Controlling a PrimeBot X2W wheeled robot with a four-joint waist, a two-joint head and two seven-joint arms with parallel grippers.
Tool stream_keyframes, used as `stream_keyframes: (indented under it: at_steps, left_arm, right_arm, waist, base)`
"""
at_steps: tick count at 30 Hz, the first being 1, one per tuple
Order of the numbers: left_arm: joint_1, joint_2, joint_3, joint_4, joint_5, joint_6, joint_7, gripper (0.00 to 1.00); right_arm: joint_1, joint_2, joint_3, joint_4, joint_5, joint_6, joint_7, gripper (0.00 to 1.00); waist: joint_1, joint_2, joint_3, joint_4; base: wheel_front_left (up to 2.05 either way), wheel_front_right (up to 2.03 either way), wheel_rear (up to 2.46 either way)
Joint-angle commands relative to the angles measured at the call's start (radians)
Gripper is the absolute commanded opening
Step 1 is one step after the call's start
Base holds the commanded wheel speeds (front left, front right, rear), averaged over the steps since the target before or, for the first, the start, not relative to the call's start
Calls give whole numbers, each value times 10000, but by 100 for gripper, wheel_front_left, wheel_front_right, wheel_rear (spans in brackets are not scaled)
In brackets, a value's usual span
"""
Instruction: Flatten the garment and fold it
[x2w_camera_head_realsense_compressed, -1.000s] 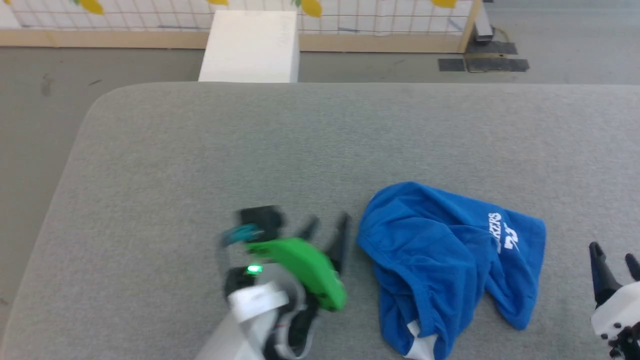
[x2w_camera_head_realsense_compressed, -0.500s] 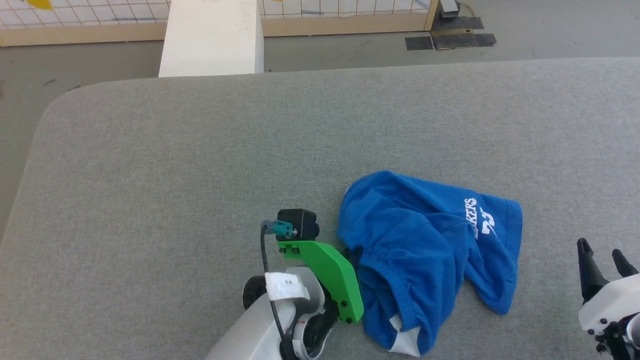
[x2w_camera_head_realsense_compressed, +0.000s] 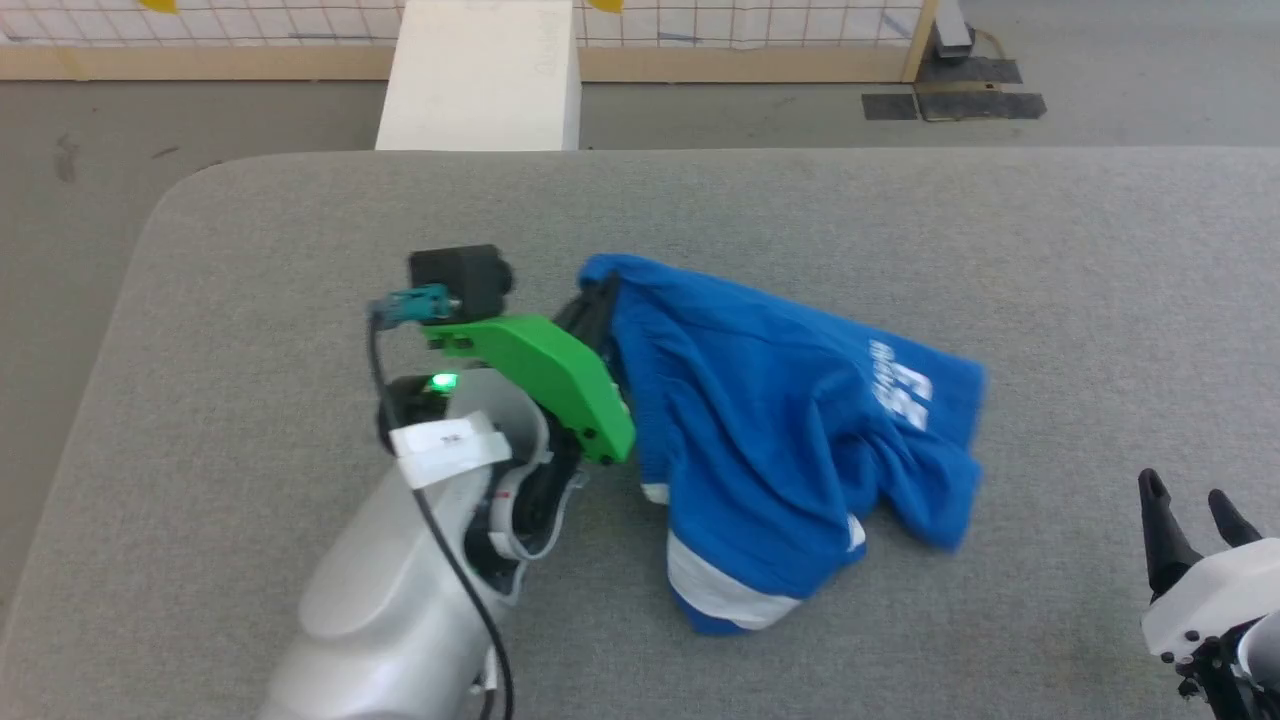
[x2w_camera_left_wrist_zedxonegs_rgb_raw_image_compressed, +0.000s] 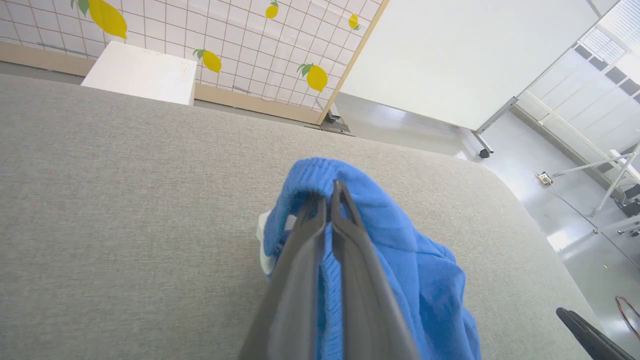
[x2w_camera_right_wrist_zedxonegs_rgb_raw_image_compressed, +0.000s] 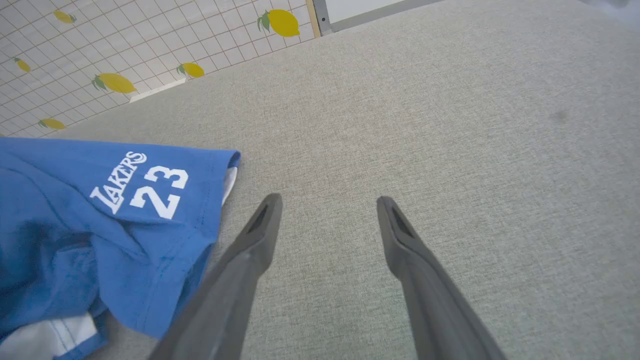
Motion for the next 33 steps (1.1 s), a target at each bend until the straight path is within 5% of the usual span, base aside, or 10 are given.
stream_keyframes:
  at_steps: [1, 6, 10, 19, 20, 21, 28, 33]
  left_arm:
    - [153, 214, 130, -167, -3, 171, -29, 0]
    - [1955, 899, 231, -1016, -290, 742, 458, 0]
    - [3843, 1088, -481, -1391, -853, 703, 1380, 0]
    - [4825, 1296, -857, -1151, -1330, 943, 2293, 0]
    - [4897, 1341, -716, -1191, -1437, 1060, 2327, 31]
    - [4943, 1384, -576, -1270, -1509, 1135, 2301, 100]
    - [5375, 1667, 1015, -2882, -2398, 1093, 1534, 100]
    - [5272, 1959, 2277, -3631, -1539, 840, -734, 100]
  right_arm:
    - [-74, 5, 55, 50, -54, -13, -51, 100]
    - [33, 5, 73, 104, -15, -13, -96, 100]
    - [134, 5, 42, 80, -27, -13, -37, 100]
    - [-39, 5, 394, 136, 23, -13, 26, 100]
    - [-41, 5, 420, 157, 31, -13, 14, 100]
    - [-40, 5, 442, 175, 37, -13, 6, 100]
    - [-129, 5, 620, 209, 55, -13, -64, 100]
    - [-612, 5, 1190, 28, -86, -13, 225, 100]
  waist:
    - [0, -1, -41, 112]
    - [0, -1, -40, 379]
    - [0, -1, 30, 752]
    - [0, -1, 53, 931]
    - [0, -1, 46, 930]
    - [0, -1, 43, 923]
    - [0, -1, 5, 869]
    - [0, -1, 65, 832]
  base:
    - [0, 0, 0]
    - [0, 0, 0]
    - [0, 0, 0]
    - [0, 0, 0]
    - [0, 0, 0]
    - [0, 0, 0]
    - [0, 0, 0]
    - [0, 0, 0]
